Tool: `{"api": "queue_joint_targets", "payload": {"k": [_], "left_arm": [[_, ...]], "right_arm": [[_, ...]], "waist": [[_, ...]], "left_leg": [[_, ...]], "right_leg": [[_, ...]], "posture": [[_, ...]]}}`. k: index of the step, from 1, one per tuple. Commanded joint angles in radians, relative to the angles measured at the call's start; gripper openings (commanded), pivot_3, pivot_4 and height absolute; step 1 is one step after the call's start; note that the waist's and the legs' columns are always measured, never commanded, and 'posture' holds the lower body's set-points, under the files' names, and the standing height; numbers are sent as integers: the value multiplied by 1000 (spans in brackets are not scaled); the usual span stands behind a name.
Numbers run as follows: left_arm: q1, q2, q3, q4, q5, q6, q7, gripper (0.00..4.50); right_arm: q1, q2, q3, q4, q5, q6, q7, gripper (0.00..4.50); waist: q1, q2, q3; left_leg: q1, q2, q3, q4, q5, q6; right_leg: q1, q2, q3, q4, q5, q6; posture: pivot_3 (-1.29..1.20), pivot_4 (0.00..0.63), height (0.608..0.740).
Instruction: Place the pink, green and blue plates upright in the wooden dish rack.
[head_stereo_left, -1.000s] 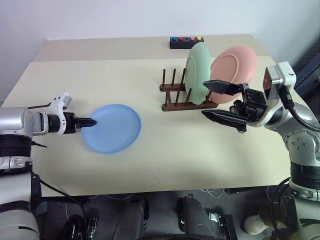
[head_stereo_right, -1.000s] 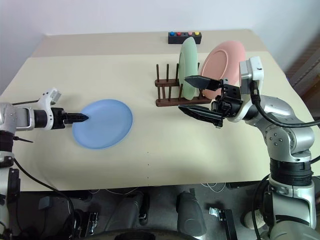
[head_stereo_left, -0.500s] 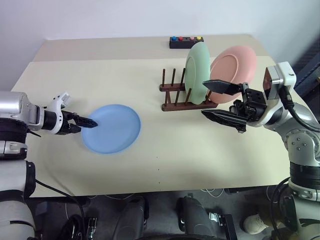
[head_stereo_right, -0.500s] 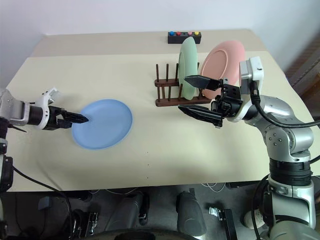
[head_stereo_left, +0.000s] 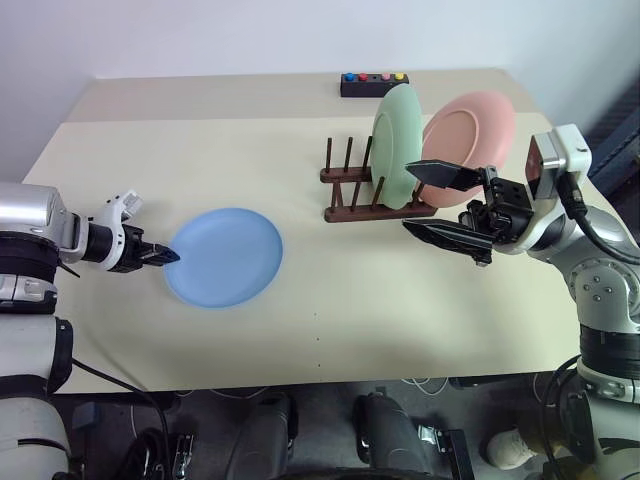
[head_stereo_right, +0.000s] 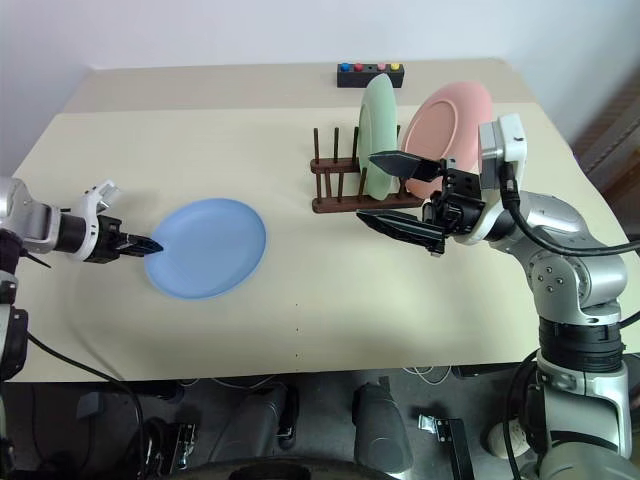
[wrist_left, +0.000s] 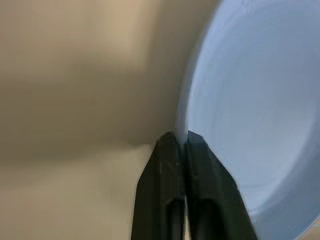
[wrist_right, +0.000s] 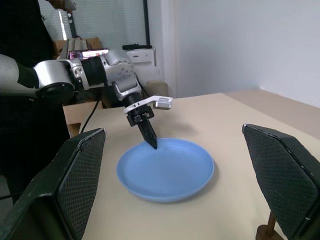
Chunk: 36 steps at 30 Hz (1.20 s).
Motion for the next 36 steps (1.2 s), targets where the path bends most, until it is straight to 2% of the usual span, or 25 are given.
{"api": "queue_joint_targets", "payload": {"k": [1,11,18,22,27,29,32,34,36], "left_arm": [[-25,1,33,3,6,-2,3,43],[-60,8,156,-62,-56,-3,-11,43],[-34,-3,336,-153,-112,-146,-5,43],[4,-49,461,-286,-174,-246,6,43],[113,-156,579,-484,-230,-407,60,43],[120,-198,629,-506,-268,-414,102,43],[128,-237,660,-519,-289,-460,140,43],[160,-272,646,-580,-253,-585,167,43],[178,-307,652,-611,-281,-599,189,43]], "right_arm": [[-8,-9,-16,-15,6,-7,1,4500],[-14,-4,-7,-8,2,-10,6,4500],[-20,-10,2,-4,-16,-20,14,4500],[-1,-41,65,-4,-146,-104,50,4500],[-3,-27,76,-3,-193,-151,37,4500],[-7,-17,74,-3,-208,-166,19,4500],[-6,-8,64,-11,-197,-160,2,4500],[-2,-7,54,-13,-197,-158,-15,4500],[0,-7,49,-12,-210,-168,-33,4500]], "waist": [[0,0,0],[0,-1,0],[-1,-1,0],[0,-1,0],[1,-1,0],[2,-1,0],[0,-1,0],[0,-1,0],[2,-1,0]], "left_leg": [[0,0,0,0,0,0],[0,0,0,0,0,0],[0,0,0,0,0,0],[0,0,0,0,0,0],[-1,0,0,1,0,0],[-1,0,0,1,0,0],[-1,0,0,1,0,0],[-1,0,0,1,0,0],[-1,0,0,1,0,-1]], "right_leg": [[0,0,0,0,0,0],[0,0,0,0,0,0],[0,0,0,0,0,0],[-1,0,0,0,0,0],[0,-1,0,-1,0,0],[0,-1,0,0,0,1],[0,-1,0,0,1,1],[0,-1,0,0,1,1],[0,-1,0,-1,1,1]], "posture": [[0,150,740],[0,150,740],[0,150,740],[0,150,740],[0,150,740],[0,150,740],[0,150,740],[0,150,740],[0,150,740]]}}
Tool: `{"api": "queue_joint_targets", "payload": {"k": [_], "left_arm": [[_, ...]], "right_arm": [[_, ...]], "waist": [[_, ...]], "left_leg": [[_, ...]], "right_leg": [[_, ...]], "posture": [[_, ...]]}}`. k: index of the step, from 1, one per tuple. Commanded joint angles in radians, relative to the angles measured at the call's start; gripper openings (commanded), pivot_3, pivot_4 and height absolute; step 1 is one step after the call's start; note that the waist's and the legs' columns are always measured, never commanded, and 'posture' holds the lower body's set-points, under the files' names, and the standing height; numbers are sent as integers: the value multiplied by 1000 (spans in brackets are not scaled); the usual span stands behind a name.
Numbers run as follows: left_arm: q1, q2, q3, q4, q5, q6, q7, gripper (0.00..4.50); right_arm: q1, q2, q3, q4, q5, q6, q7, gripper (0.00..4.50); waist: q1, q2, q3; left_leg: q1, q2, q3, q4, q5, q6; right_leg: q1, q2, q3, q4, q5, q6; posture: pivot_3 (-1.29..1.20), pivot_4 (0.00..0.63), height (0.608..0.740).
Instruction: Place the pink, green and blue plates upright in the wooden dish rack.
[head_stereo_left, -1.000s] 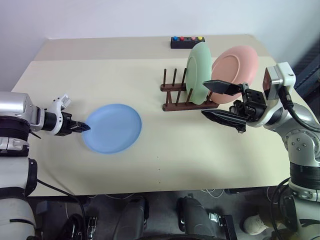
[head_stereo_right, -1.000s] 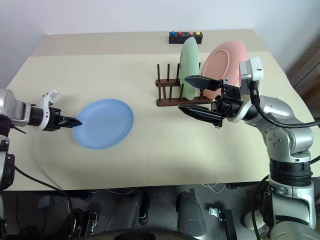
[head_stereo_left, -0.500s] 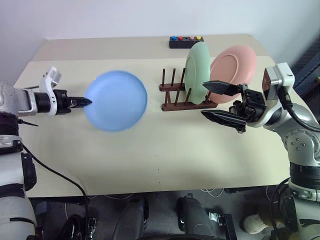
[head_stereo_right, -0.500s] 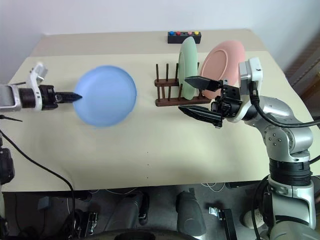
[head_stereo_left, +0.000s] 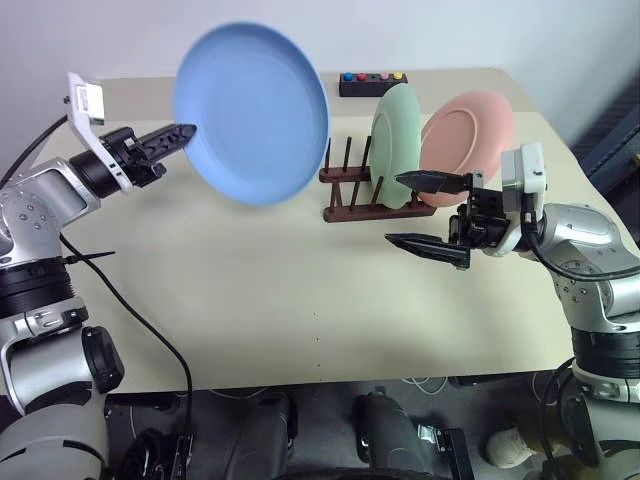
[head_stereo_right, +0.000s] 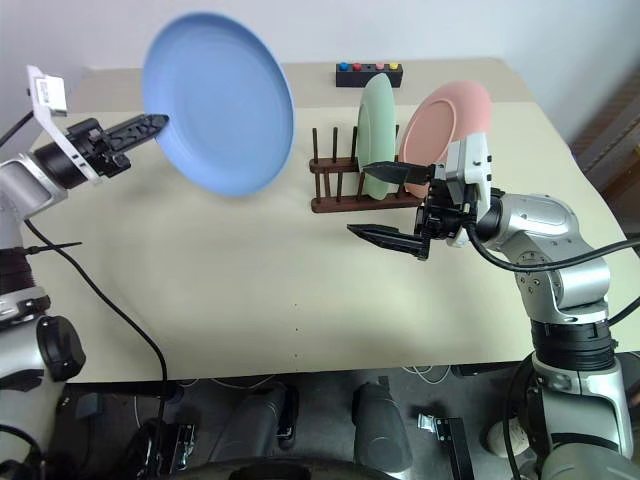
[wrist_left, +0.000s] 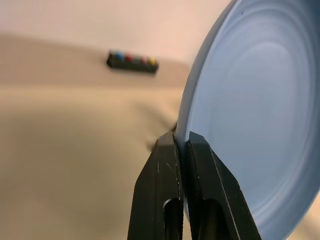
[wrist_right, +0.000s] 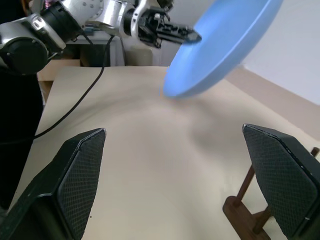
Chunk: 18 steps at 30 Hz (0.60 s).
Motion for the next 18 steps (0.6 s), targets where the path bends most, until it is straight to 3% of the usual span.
{"api": "queue_joint_targets", "payload": {"k": [1,10,18], "left_arm": [[24,-34,24,-88,-23,-90,36,43],[40,-103,38,-138,-87,-157,120,43],[34,-94,17,-129,-135,-121,133,43]], "right_arm": [[-7,11,-33,-26,0,-18,-47,4500],[6,88,-31,-73,17,3,-181,4500],[-39,94,-33,-33,-76,-133,-208,4500]], "waist": [[0,0,0],[0,0,0],[-1,0,0]], "left_leg": [[0,0,0,0,0,0],[0,0,0,0,0,0],[0,0,0,0,0,0]], "right_leg": [[0,0,0,0,0,0],[0,0,0,0,0,0],[0,1,0,0,0,0]], "posture": [[0,150,740],[0,150,740],[0,150,740]]}}
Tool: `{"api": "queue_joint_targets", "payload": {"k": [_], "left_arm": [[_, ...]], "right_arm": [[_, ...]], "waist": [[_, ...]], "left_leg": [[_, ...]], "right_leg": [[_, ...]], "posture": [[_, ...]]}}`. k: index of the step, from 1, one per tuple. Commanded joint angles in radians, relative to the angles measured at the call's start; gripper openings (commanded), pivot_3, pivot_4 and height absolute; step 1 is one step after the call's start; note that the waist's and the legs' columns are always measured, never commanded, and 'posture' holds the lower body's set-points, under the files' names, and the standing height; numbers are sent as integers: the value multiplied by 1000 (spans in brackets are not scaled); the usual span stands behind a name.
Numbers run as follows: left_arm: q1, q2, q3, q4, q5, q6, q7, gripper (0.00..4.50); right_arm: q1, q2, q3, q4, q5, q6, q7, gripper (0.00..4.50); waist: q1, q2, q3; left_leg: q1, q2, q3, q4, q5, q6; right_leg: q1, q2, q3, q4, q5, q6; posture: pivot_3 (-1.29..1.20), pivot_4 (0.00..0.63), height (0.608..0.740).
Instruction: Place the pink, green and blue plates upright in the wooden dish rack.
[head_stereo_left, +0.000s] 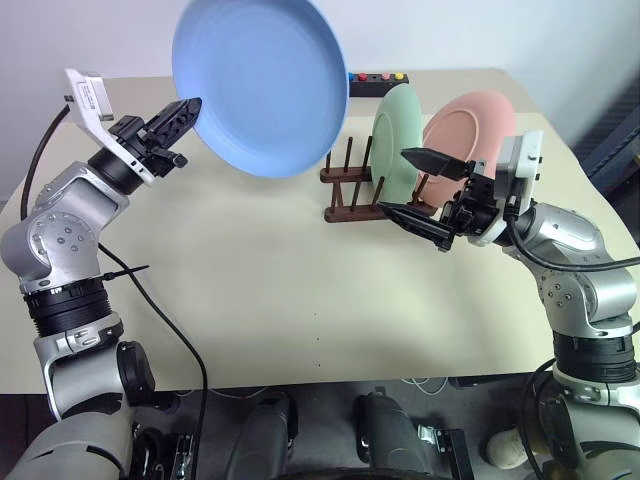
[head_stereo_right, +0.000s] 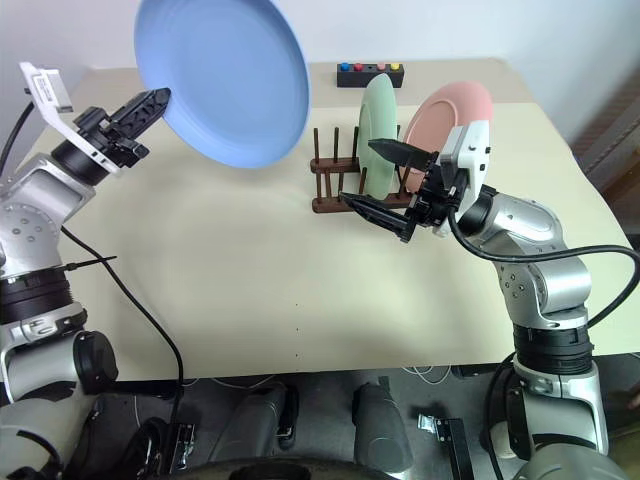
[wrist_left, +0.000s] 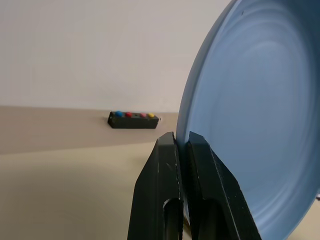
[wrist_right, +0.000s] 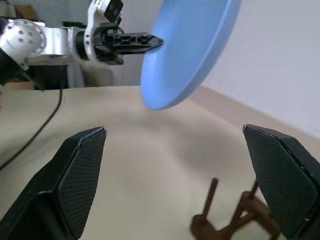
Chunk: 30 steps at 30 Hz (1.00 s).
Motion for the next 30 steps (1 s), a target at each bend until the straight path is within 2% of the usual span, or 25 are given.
{"api": "queue_joint_targets", "payload": {"k": [1,10,12,15,17,20,22,27,30], "left_arm": [[-15,13,14,-31,-45,2,8,43],[-17,10,14,-19,-98,56,51,43],[-14,11,8,-24,-99,56,56,43],[-27,-1,10,-16,-102,44,83,43],[-35,-8,15,-10,-109,45,103,43],[-44,-31,2,-19,-90,42,164,43],[-48,-50,2,-37,-105,57,203,43],[-24,-135,-4,-166,-172,126,335,43],[-13,-168,11,-207,-212,151,401,43]], "right_arm": [[-39,3,-22,1,-49,-92,-12,4500],[-107,17,71,-11,-320,-424,-49,4500],[-114,10,108,-16,-435,-528,-75,4500],[-150,-1,159,1,-753,-809,-210,4500],[-150,-1,171,22,-847,-892,-272,4500],[-122,-55,208,69,-1095,-1057,-377,4500],[-119,-64,217,84,-1179,-1099,-437,4500],[-112,-14,256,64,-1380,-1034,-542,4500],[-107,-9,256,73,-1430,-990,-577,4500]], "waist": [[-1,0,0],[-2,0,0],[-2,0,0],[-2,0,0],[-2,0,0],[0,-1,0],[1,-1,0],[-2,-1,-1],[-3,-1,-1]], "left_leg": [[0,0,0,0,0,0],[0,0,0,0,0,0],[0,0,0,0,0,0],[0,0,0,0,2,-4],[0,0,0,0,3,-5],[0,0,0,0,3,-6],[0,-1,0,0,4,-6],[0,0,0,0,4,-7],[0,0,0,0,4,-8]], "right_leg": [[0,0,0,0,0,0],[0,1,0,0,0,0],[0,1,0,0,0,0],[0,0,0,0,0,0],[-1,1,0,0,0,0],[-1,1,0,0,0,0],[0,0,0,0,0,0],[0,1,0,0,0,0],[0,1,1,1,0,0]], "posture": [[0,150,740],[0,150,740],[0,150,740],[0,150,740],[0,150,740],[0,150,740],[0,150,740],[0,150,740],[0,150,740]]}}
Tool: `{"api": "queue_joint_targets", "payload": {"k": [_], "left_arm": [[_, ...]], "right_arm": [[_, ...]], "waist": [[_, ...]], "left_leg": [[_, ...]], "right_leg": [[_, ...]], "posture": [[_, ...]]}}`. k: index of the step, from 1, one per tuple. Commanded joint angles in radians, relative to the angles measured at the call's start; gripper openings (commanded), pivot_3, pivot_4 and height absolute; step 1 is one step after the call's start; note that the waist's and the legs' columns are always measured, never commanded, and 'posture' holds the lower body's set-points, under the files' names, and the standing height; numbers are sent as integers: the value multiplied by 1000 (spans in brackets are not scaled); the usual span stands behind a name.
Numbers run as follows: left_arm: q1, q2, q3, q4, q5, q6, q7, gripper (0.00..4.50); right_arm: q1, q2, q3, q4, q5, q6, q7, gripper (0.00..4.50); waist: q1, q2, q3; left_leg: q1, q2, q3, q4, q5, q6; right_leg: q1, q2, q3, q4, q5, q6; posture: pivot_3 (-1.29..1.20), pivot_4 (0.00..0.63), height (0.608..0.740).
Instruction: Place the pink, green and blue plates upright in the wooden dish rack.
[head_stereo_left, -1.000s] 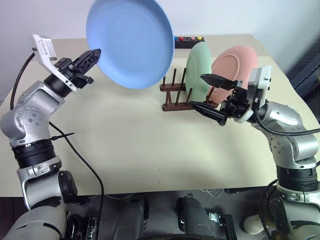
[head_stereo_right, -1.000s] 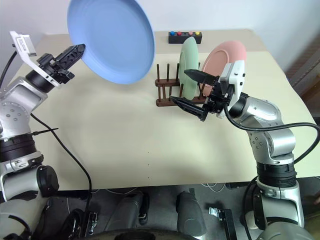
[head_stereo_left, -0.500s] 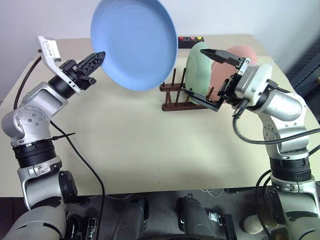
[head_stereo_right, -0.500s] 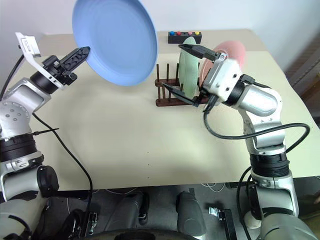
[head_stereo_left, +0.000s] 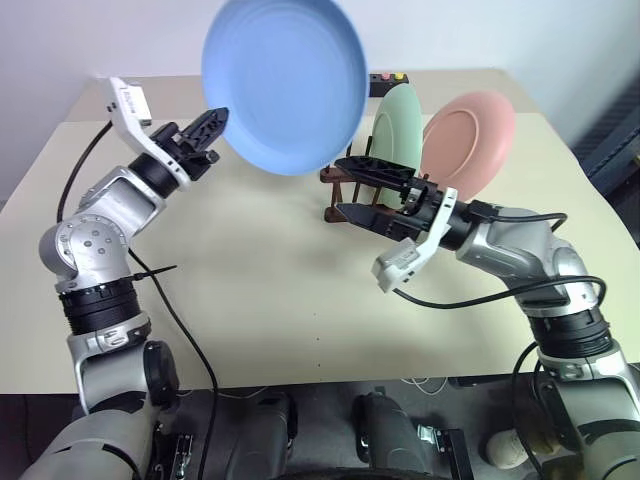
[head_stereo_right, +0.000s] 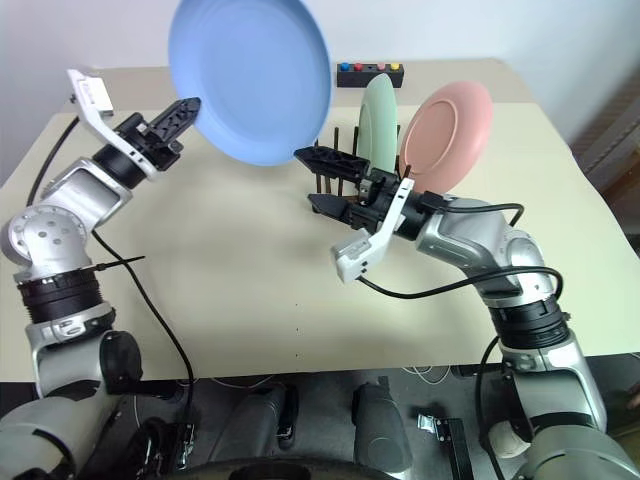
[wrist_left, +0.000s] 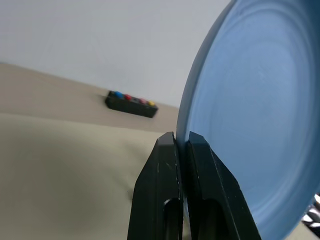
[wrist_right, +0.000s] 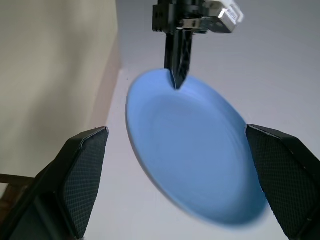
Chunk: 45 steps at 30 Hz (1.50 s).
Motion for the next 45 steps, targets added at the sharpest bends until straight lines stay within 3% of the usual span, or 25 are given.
{"api": "queue_joint_targets", "payload": {"k": [1,18,27,45], "left_arm": [[4,-12,30,-85,-69,21,71,43],[67,-40,-18,-207,-160,28,195,43],[98,-62,-44,-250,-183,12,234,43],[150,-210,-63,-318,-243,-95,371,43]], "right_arm": [[-4,-1,-14,-11,-64,55,-63,4500],[-17,-8,48,-17,-166,166,-122,4500],[-13,51,92,-41,-198,265,-107,4500],[-26,84,142,-24,-208,338,-123,4500]], "waist": [[0,0,0],[2,0,0],[2,0,0],[3,0,0]], "left_leg": [[0,0,0,0,0,0],[0,0,0,0,0,0],[0,0,0,0,0,0],[1,0,0,0,0,0]], "right_leg": [[0,0,0,0,0,0],[1,0,0,0,0,0],[1,1,0,-1,0,0],[1,1,0,-1,0,0]], "posture": [[0,150,740],[0,150,740],[0,150,740],[0,150,740]]}}
